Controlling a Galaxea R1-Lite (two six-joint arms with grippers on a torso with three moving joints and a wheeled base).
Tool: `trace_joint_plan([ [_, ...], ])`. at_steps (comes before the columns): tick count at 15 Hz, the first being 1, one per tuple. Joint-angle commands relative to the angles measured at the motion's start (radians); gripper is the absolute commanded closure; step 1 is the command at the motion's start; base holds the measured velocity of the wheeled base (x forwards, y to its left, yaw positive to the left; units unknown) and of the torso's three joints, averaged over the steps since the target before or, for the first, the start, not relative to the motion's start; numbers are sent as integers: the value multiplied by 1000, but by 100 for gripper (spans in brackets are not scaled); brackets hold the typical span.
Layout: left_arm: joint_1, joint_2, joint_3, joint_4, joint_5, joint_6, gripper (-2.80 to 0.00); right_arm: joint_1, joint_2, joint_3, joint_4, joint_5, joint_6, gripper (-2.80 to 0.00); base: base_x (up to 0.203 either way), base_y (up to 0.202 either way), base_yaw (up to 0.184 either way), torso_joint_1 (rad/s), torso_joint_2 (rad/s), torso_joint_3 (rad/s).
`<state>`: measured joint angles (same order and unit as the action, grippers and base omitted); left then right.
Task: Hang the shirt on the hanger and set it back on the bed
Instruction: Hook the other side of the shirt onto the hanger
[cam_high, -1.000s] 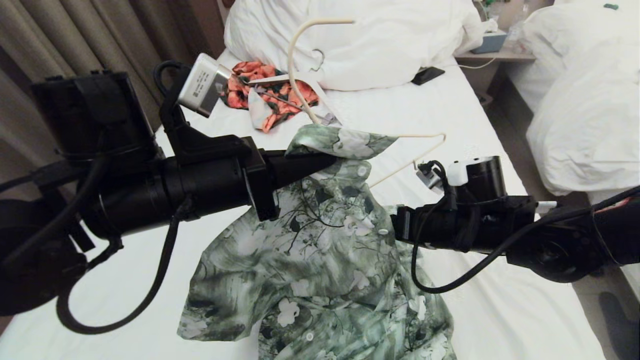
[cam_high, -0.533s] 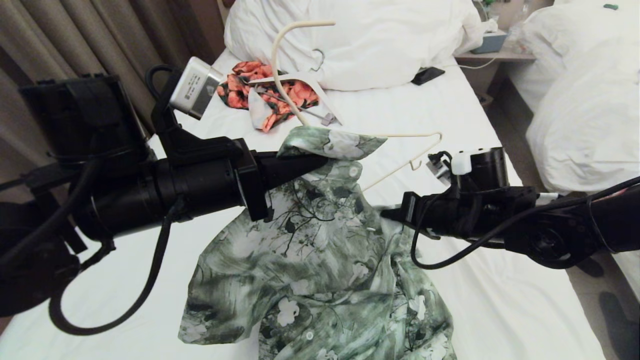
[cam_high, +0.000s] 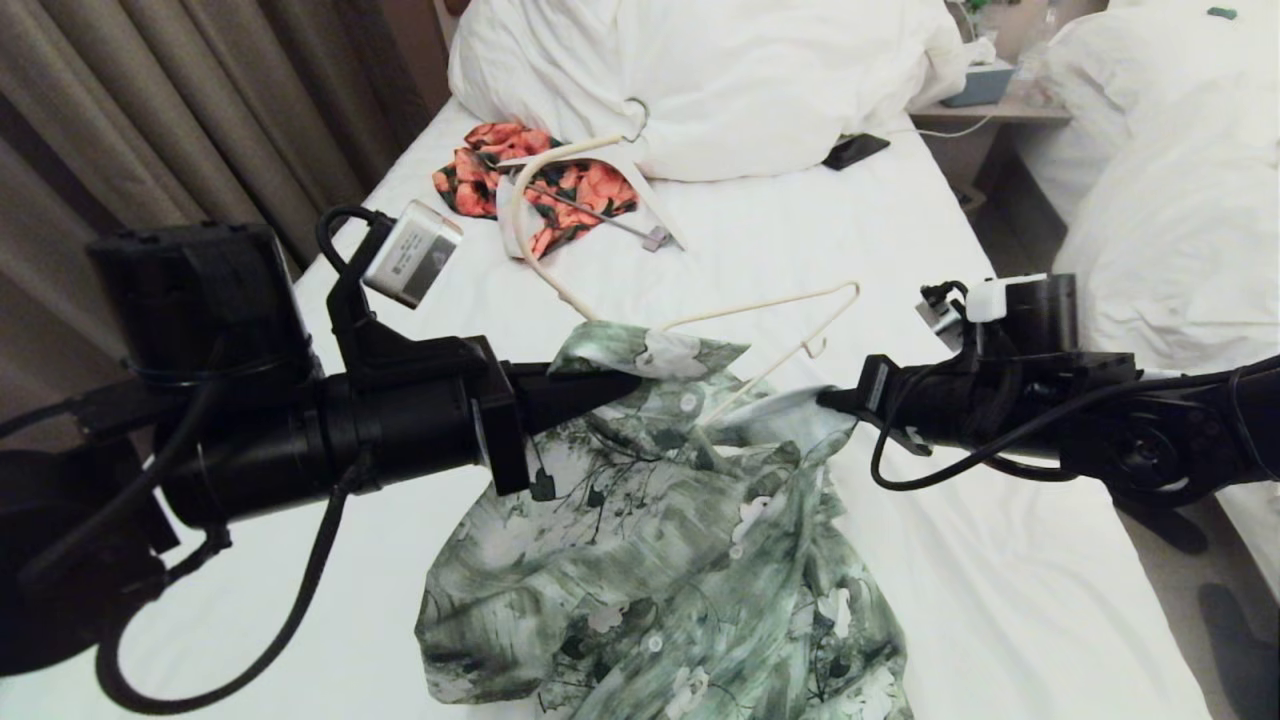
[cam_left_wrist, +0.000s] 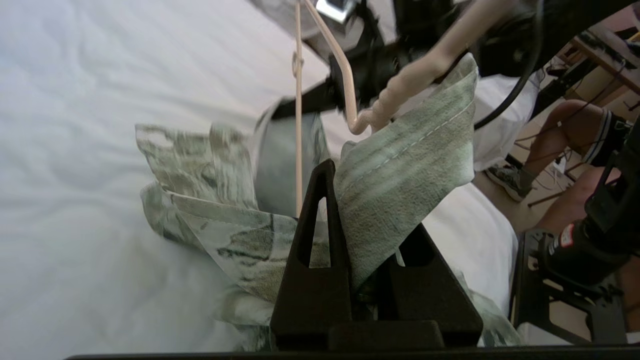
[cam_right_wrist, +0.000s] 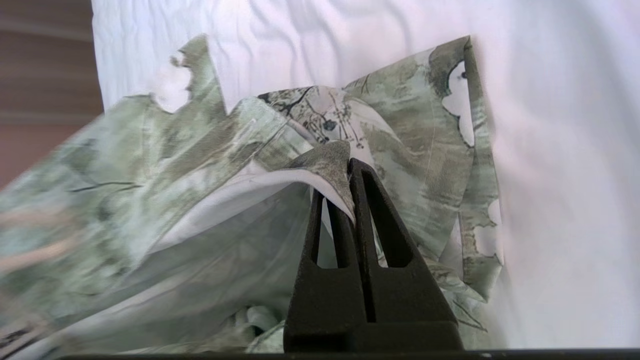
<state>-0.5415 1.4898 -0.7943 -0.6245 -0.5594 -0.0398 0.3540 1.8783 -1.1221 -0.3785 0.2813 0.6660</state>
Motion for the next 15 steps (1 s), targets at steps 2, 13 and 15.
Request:
trace_joint_plan([
  [2, 21, 18, 48, -5, -2, -3, 0, -14, -12, 1, -2, 1, 3, 0, 0, 0, 0, 0, 0, 0],
  [13, -2, 23, 80, -6, 0, 5, 0, -17, -41, -15, 0, 0, -45, 0, 0, 0, 0, 0, 0, 0],
  [15, -2, 6, 75, -4, -1, 4, 0, -17, -27, -33, -2, -2, -51, 0, 0, 0, 0, 0, 0, 0],
])
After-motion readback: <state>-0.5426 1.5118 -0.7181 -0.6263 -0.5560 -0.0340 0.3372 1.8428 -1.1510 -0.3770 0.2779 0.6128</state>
